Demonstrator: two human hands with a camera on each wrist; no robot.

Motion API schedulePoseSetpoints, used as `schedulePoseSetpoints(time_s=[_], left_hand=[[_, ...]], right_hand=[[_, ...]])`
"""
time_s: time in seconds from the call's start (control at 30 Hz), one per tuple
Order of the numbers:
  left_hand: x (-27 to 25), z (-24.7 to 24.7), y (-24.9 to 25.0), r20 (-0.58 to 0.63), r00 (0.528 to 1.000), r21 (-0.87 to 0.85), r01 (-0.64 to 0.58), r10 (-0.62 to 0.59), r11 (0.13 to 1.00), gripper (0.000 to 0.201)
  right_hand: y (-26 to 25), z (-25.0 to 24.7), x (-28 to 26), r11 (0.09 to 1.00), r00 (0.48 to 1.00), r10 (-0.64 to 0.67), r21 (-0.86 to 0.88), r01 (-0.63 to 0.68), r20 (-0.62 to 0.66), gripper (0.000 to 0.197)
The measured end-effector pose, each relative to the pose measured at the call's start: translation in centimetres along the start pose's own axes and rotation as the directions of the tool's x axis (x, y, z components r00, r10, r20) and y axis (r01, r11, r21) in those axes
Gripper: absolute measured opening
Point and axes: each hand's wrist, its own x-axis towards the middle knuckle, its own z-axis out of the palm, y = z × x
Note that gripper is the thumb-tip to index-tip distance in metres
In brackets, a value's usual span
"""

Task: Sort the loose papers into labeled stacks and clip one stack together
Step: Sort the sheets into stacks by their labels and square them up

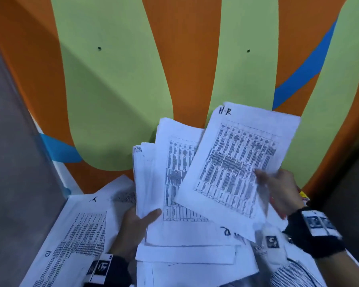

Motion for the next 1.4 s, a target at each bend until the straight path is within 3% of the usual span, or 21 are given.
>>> schedulePoseSetpoints(time_s=[0.1, 0.2, 0.27, 0.33, 0.4, 0.43, 0.47, 0.53, 0.6, 0.67, 0.73, 0.83, 0.93, 1.0, 1.1, 1.17, 1.23, 1.3, 1.33, 1.4], left_hand=[[0.5, -0.4, 0.2, -0.032, 0.999, -0.003, -0.007, 0.006, 1.0, 0.009], [0.5, 0.3, 0.8, -0.005, 0.999, -0.025, -0.032, 0.032, 0.999, 0.008], [0.2, 1.2, 1.2, 0.076, 0.994, -0.018, -0.071, 0.073, 0.997, 0.016], [-0.3, 1.9, 1.6, 0.176, 0.976, 0.012, -0.132, 0.128, 0.991, 0.04], [0.0, 1.9, 1.7, 0.209, 0.961, 0.044, -0.192, 0.179, 0.98, 0.075], [0.3, 1.8, 2.0, 0.204, 0.96, 0.07, -0.212, 0.194, 0.975, 0.081], [0.8, 1.7, 2.4, 0.202, 0.957, 0.086, -0.227, 0.206, 0.97, 0.077], [1.8, 1.6, 4.0, 0.207, 0.946, 0.14, -0.28, 0.248, 0.95, 0.045], [2.9, 1.7, 5.9, 0.169, 0.919, 0.222, -0.388, 0.356, 0.895, 0.008], [3.6, 2.2, 7.4, 0.087, 0.884, 0.312, -0.461, 0.459, 0.831, 0.03], [4.3, 2.6, 8.1, -0.001, 0.859, 0.326, -0.484, 0.512, 0.812, 0.026], [4.4, 2.7, 7.0, -0.079, 0.836, 0.308, -0.497, 0.543, 0.811, 0.024], [4.2, 2.8, 4.7, -0.067, 0.867, 0.278, -0.459, 0.494, 0.844, 0.052], [4.5, 3.0, 3.5, -0.086, 0.881, 0.291, -0.424, 0.465, 0.857, 0.058], [4.7, 3.4, 3.2, -0.095, 0.875, 0.293, -0.431, 0.475, 0.853, 0.057], [4.7, 3.7, 3.2, -0.083, 0.875, 0.304, -0.434, 0.477, 0.848, 0.046], [4.5, 3.9, 3.1, -0.061, 0.883, 0.303, -0.428, 0.465, 0.852, 0.043], [4.8, 3.9, 2.8, -0.071, 0.889, 0.287, -0.417, 0.453, 0.863, 0.036], [4.9, 3.8, 2.7, -0.09, 0.891, 0.286, -0.405, 0.446, 0.868, 0.03], [5.4, 3.6, 2.3, -0.13, 0.887, 0.257, -0.401, 0.443, 0.879, 0.024]], right_hand=[[-0.6, -1.0, 0.3, 0.994, 0.972, 0.108, -0.046, -0.1, 0.211, 0.045], [-1.2, 0.5, -1.6, 0.985, 0.874, 0.166, -0.039, -0.167, 0.457, 0.039], [-0.5, 2.1, -2.4, 0.957, 0.789, 0.214, 0.038, -0.288, 0.575, 0.021], [0.4, 3.6, -2.7, 0.935, 0.755, 0.246, 0.057, -0.35, 0.607, 0.029], [0.3, 4.6, -2.9, 0.965, 0.816, 0.196, 0.041, -0.26, 0.543, 0.011], [-0.3, 5.1, -3.2, 0.984, 0.863, 0.136, 0.036, -0.176, 0.487, 0.014], [-0.6, 5.4, -3.1, 0.995, 0.909, 0.068, 0.034, -0.09, 0.412, 0.02], [-2.2, 6.0, -3.3, 0.994, 0.956, -0.11, 0.027, 0.107, 0.272, 0.025], [-3.7, 6.8, -3.5, 0.963, 0.946, -0.267, 0.012, 0.269, 0.183, 0.026], [-4.9, 7.6, -3.7, 0.93, 0.924, -0.36, -0.023, 0.366, 0.125, 0.025], [-5.4, 8.2, -3.7, 0.913, 0.911, -0.402, -0.038, 0.406, 0.091, 0.032], [-4.6, 8.6, -3.8, 0.945, 0.936, -0.321, -0.011, 0.326, 0.144, 0.074], [-2.5, 8.6, -3.9, 0.968, 0.947, -0.248, 0.081, 0.236, 0.203, 0.086], [-1.5, 8.7, -3.6, 0.97, 0.951, -0.238, 0.092, 0.224, 0.195, 0.088], [-2.0, 8.6, -3.4, 0.943, 0.933, -0.333, 0.044, 0.33, 0.141, 0.099], [-2.7, 8.5, -2.7, 0.897, 0.891, -0.437, -0.018, 0.442, 0.122, 0.105], [-3.6, 8.5, -1.9, 0.817, 0.823, -0.546, -0.12, 0.564, 0.155, 0.098], [-4.3, 8.6, -1.6, 0.758, 0.776, -0.596, -0.176, 0.628, 0.206, 0.079], [-4.6, 8.7, -1.7, 0.768, 0.78, -0.593, -0.15, 0.623, 0.202, 0.071], [-3.8, 8.8, -1.9, 0.861, 0.853, -0.5, -0.019, 0.508, 0.152, 0.068]])
